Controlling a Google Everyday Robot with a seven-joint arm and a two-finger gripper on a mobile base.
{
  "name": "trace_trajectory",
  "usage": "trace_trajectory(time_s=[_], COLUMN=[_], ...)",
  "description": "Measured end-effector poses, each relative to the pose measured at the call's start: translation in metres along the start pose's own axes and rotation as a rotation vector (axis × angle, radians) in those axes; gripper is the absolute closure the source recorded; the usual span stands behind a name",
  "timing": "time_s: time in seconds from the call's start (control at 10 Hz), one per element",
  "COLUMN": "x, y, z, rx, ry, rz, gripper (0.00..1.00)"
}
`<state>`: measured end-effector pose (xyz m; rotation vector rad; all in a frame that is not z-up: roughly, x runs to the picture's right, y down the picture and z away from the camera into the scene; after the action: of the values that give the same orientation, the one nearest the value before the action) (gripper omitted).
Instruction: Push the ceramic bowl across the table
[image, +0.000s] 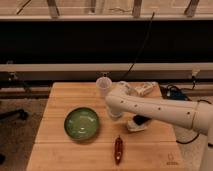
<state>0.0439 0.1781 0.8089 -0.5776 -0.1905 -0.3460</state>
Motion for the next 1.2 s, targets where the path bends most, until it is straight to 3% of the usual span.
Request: trace_trajectory(time_s=[1.2], x=[-0.018], y=[-0.008], z=[0.015], rx=[-0.027], ry=[-0.024], rz=[-0.094], gripper=[1.00])
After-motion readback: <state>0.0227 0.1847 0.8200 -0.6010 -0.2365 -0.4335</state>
